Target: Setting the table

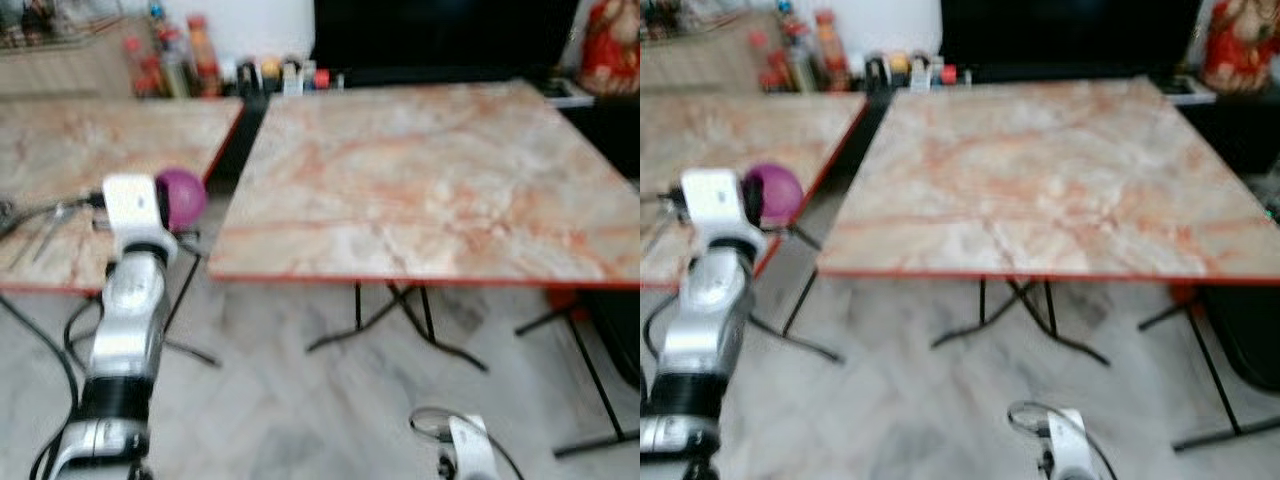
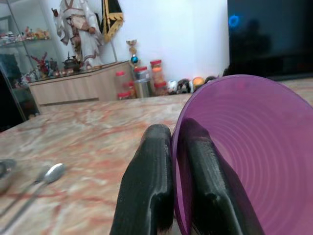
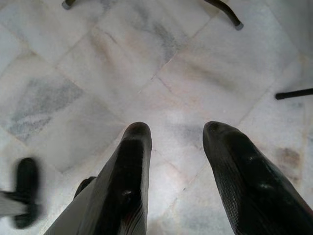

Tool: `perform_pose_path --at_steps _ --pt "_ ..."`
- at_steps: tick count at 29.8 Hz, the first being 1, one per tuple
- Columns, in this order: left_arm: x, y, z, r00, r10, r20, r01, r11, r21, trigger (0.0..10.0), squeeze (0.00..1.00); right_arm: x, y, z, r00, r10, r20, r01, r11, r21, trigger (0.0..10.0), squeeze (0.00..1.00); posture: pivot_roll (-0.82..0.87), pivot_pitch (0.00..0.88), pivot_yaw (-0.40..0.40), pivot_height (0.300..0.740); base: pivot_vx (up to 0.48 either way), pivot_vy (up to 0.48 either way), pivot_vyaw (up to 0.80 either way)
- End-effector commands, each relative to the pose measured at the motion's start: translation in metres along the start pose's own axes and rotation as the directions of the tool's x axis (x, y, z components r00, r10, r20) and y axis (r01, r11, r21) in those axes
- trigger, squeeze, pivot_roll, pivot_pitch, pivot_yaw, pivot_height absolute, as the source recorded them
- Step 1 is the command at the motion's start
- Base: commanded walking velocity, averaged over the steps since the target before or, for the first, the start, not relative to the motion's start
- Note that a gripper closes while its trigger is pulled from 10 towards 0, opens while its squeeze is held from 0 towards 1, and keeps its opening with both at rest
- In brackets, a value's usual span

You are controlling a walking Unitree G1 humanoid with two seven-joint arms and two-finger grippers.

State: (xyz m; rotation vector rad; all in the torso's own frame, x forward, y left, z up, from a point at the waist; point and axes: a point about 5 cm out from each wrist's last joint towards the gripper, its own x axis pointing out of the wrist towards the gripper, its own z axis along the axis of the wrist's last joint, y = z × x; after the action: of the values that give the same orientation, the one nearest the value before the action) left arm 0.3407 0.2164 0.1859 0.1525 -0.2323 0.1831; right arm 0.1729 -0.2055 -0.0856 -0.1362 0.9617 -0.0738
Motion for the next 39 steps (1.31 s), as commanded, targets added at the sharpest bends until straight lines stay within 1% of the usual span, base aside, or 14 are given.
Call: perform_pose_path --at_steps 1,2,9,11,16,23,25,32,33,34,35,36,37,39 --pt "-0.007 0.014 -0.018 0.998 0.034 -0.051 -0.032 0.999 0.037 10.0 0.00 0.001 0.009 0.004 1.000 0.023 0.018 -0.023 1.000 0.017 10.0 0.00 -0.03 0.000 0.031 0.740 0.000 0.480 0.00" --pt "-0.012 0.019 -0.027 0.996 0.055 -0.072 -0.051 0.997 0.051 10.0 0.00 0.001 0.009 0.004 1.000 0.023 0.018 -0.024 1.000 0.017 10.0 0.00 -0.03 0.000 0.031 0.740 0.000 0.480 0.00" --pt "-0.024 0.024 -0.047 0.990 0.084 -0.116 -0.076 0.994 0.075 10.0 0.00 0.001 0.009 0.004 0.999 0.025 0.022 -0.025 1.000 0.018 10.0 0.00 -0.03 0.000 0.033 0.740 0.000 0.480 0.00" --pt "-0.033 0.029 -0.060 0.983 0.104 -0.154 -0.090 0.991 0.095 10.0 0.00 0.001 0.010 0.004 0.999 0.025 0.023 -0.026 0.999 0.020 10.0 0.00 -0.03 0.000 0.032 0.740 0.000 0.480 0.00" --pt "-0.043 0.034 -0.075 0.972 0.132 -0.196 -0.112 0.988 0.110 10.0 0.00 0.000 0.010 0.003 0.999 0.028 0.021 -0.028 0.999 0.020 10.0 0.00 -0.03 0.000 0.029 0.740 0.000 0.480 0.00" --pt "-0.076 0.027 -0.122 0.916 0.114 -0.385 -0.071 0.990 0.123 10.0 0.00 0.000 0.010 0.002 0.999 0.028 0.017 -0.028 0.999 0.018 10.0 0.00 -0.03 0.000 0.032 0.740 0.000 0.480 0.00" --pt "-0.090 0.024 -0.138 0.883 0.118 -0.453 -0.069 0.990 0.125 10.0 0.00 0.000 0.010 0.002 0.999 0.030 0.016 -0.030 0.999 0.015 10.0 0.00 -0.03 0.000 0.033 0.740 0.000 0.480 0.00" --pt "-0.111 0.014 -0.159 0.835 0.080 -0.544 -0.012 0.992 0.127 10.0 0.00 0.000 0.010 0.001 0.999 0.032 0.016 -0.032 0.999 0.010 10.0 0.00 -0.02 0.000 0.030 0.740 0.000 0.480 0.00" --pt "-0.118 0.009 -0.166 0.810 0.050 -0.584 0.027 0.992 0.123 10.0 0.00 0.000 0.010 0.001 0.999 0.033 0.015 -0.033 0.999 0.007 10.0 0.00 -0.02 0.000 0.030 0.740 0.000 0.480 0.00" --pt "-0.128 0.001 -0.177 0.752 -0.005 -0.659 0.091 0.991 0.097 10.0 0.00 0.000 0.009 0.001 0.999 0.034 0.014 -0.034 0.999 0.005 10.0 0.00 -0.02 0.000 0.026 0.740 0.000 0.480 0.00" --pt "-0.128 0.001 -0.177 0.752 -0.005 -0.659 0.091 0.991 0.097 10.0 0.00 0.000 0.009 0.001 0.999 0.034 0.014 -0.034 0.999 0.005 10.0 0.00 -0.02 0.000 0.026 0.740 0.000 0.480 0.00" --pt "-0.136 -0.009 -0.185 0.702 -0.061 -0.710 0.166 0.983 0.080 10.0 0.00 0.000 0.010 0.001 0.999 0.036 0.014 -0.036 0.999 0.002 10.0 0.00 -0.01 0.000 0.025 0.740 0.000 0.480 0.00" --pt "-0.142 -0.014 -0.188 0.676 -0.090 -0.732 0.211 0.975 0.074 10.0 0.00 0.000 0.010 0.002 0.999 0.038 0.015 -0.038 0.999 0.002 10.0 0.00 -0.02 0.000 0.025 0.740 0.000 0.480 0.00" --pt "-0.143 -0.016 -0.190 0.667 -0.097 -0.739 0.223 0.972 0.074 10.0 0.00 0.000 0.010 0.002 0.999 0.038 0.016 -0.038 0.999 0.003 10.0 0.00 -0.02 0.000 0.025 0.740 0.000 0.480 0.00"
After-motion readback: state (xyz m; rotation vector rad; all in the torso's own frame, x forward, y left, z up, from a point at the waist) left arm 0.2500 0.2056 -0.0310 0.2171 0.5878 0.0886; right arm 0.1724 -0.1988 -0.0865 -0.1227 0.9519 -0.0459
